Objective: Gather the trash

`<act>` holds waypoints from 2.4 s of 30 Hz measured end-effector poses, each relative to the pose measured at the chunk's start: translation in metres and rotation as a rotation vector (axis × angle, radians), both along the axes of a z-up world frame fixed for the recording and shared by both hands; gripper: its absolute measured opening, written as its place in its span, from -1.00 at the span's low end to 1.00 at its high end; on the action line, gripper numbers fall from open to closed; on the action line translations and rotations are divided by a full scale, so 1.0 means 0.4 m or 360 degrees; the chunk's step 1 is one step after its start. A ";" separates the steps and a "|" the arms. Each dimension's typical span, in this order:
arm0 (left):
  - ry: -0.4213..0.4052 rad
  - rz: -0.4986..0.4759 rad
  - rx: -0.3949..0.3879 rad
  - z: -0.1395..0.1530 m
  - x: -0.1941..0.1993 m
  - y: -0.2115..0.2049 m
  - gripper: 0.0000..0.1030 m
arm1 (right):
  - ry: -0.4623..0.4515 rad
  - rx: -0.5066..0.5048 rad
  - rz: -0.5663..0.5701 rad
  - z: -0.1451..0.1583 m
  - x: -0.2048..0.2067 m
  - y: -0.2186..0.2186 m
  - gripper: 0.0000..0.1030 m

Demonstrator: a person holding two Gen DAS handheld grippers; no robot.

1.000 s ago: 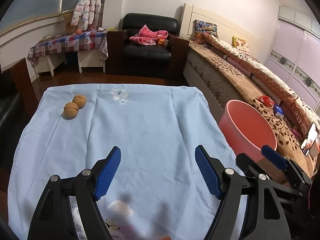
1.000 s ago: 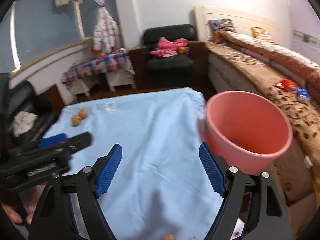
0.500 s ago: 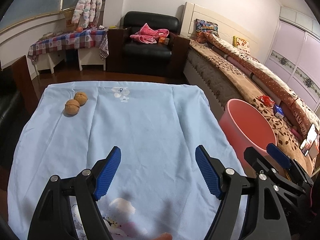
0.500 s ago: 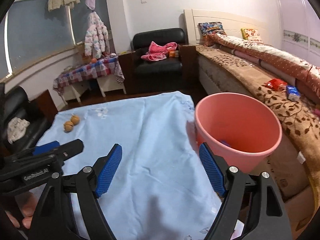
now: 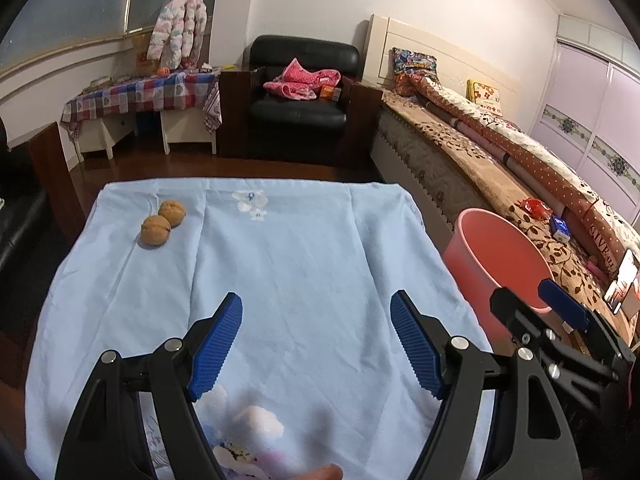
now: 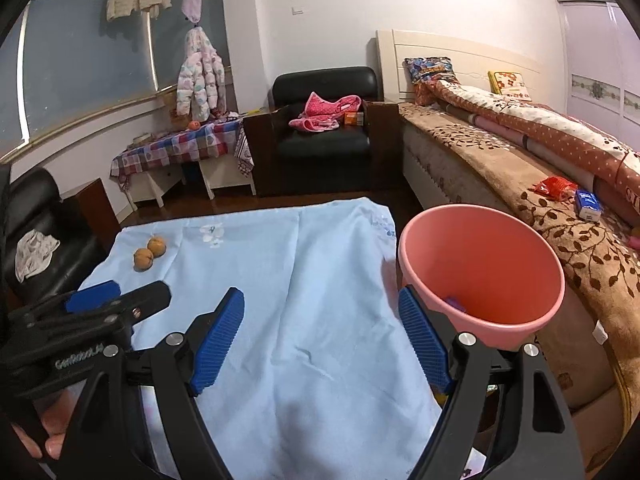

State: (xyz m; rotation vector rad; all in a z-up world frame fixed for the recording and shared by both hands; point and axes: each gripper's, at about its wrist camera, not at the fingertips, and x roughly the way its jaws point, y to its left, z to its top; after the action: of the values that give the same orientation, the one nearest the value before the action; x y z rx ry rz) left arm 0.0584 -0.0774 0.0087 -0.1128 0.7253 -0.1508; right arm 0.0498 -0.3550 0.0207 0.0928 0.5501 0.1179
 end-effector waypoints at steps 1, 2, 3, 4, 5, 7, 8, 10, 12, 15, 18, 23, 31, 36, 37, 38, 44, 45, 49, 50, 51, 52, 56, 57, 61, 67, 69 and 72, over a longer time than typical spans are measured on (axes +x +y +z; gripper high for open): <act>-0.0013 -0.0003 0.0004 0.004 0.000 0.000 0.46 | -0.0007 0.0010 -0.0003 0.005 0.004 0.000 0.55; -0.0027 -0.0008 0.0009 0.009 0.000 -0.001 0.46 | -0.0014 0.0014 0.0000 0.011 0.009 -0.001 0.55; -0.0033 -0.0012 0.0012 0.011 0.000 -0.001 0.46 | -0.0022 0.0019 0.0004 0.015 0.011 -0.001 0.55; -0.0043 -0.0019 0.0017 0.015 0.001 -0.002 0.46 | -0.0032 0.0021 0.0006 0.019 0.014 0.001 0.55; -0.0055 -0.0024 0.0022 0.020 0.003 -0.003 0.46 | -0.0042 0.0020 0.0009 0.023 0.016 0.001 0.55; -0.0081 -0.0029 0.0025 0.031 0.007 -0.002 0.46 | -0.0063 0.0014 0.0013 0.029 0.020 0.003 0.55; -0.0090 -0.0030 0.0024 0.035 0.009 0.000 0.45 | -0.0071 0.0012 0.0017 0.032 0.022 0.003 0.55; -0.0105 -0.0029 0.0018 0.043 0.013 0.003 0.45 | -0.0081 0.0006 0.0023 0.037 0.027 0.006 0.55; -0.0116 -0.0027 0.0010 0.050 0.019 0.008 0.44 | -0.0087 0.0000 0.0020 0.042 0.032 0.007 0.55; -0.0116 -0.0030 0.0000 0.053 0.027 0.012 0.42 | -0.0098 -0.0011 0.0012 0.047 0.037 0.008 0.55; -0.0111 -0.0040 -0.0029 0.061 0.042 0.017 0.39 | -0.0095 -0.0022 0.0010 0.051 0.047 0.011 0.55; -0.0138 -0.0061 -0.0042 0.083 0.068 0.012 0.37 | -0.0089 -0.0023 0.0004 0.055 0.059 0.012 0.55; -0.0162 -0.0104 -0.0037 0.093 0.091 -0.007 0.35 | -0.0046 -0.0006 -0.0017 0.043 0.083 0.006 0.55; -0.0156 -0.0119 -0.0036 0.086 0.098 -0.016 0.34 | -0.0027 0.0009 -0.0039 0.032 0.088 -0.002 0.55; -0.0153 -0.0120 -0.0036 0.084 0.099 -0.017 0.34 | -0.0024 0.0006 -0.0042 0.030 0.089 -0.002 0.55; -0.0149 -0.0120 -0.0037 0.082 0.100 -0.017 0.34 | -0.0021 0.0005 -0.0045 0.029 0.089 -0.003 0.55; -0.0137 -0.0122 -0.0048 0.080 0.103 -0.015 0.33 | -0.0027 -0.0011 -0.0049 0.026 0.086 -0.001 0.55; -0.0137 -0.0123 -0.0048 0.080 0.103 -0.015 0.33 | -0.0028 -0.0007 -0.0048 0.026 0.086 -0.001 0.55; -0.0133 -0.0123 -0.0051 0.081 0.103 -0.014 0.31 | -0.0026 0.0006 -0.0055 0.017 0.082 -0.003 0.55; -0.0129 -0.0124 -0.0051 0.081 0.103 -0.014 0.29 | -0.0022 0.0007 -0.0055 0.016 0.082 -0.002 0.55; -0.0129 -0.0125 -0.0052 0.082 0.104 -0.014 0.29 | -0.0019 0.0008 -0.0054 0.014 0.080 -0.002 0.55; -0.0130 -0.0125 -0.0054 0.082 0.104 -0.014 0.28 | -0.0017 0.0007 -0.0054 0.012 0.079 -0.002 0.55; -0.0131 -0.0125 -0.0054 0.082 0.104 -0.016 0.26 | -0.0013 0.0008 -0.0048 0.009 0.074 0.001 0.55; -0.0129 -0.0124 -0.0052 0.081 0.104 -0.016 0.26 | -0.0013 0.0008 -0.0049 0.009 0.074 0.001 0.55; -0.0132 -0.0125 -0.0055 0.082 0.104 -0.017 0.25 | -0.0020 0.0003 -0.0047 0.012 0.071 0.004 0.55; -0.0133 -0.0123 -0.0058 0.080 0.105 -0.020 0.25 | -0.0018 0.0005 -0.0050 0.014 0.067 0.005 0.55; -0.0136 -0.0125 -0.0059 0.079 0.104 -0.023 0.25 | -0.0019 0.0002 -0.0048 0.014 0.067 0.005 0.55; -0.0127 -0.0124 -0.0060 0.078 0.105 -0.023 0.25 | -0.0017 0.0003 -0.0050 0.014 0.067 0.005 0.55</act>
State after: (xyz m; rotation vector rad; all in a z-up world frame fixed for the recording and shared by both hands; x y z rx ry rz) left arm 0.1005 -0.0866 0.0400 -0.1143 0.6479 -0.2421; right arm 0.0765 -0.3529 0.0263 0.1026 0.5378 0.0884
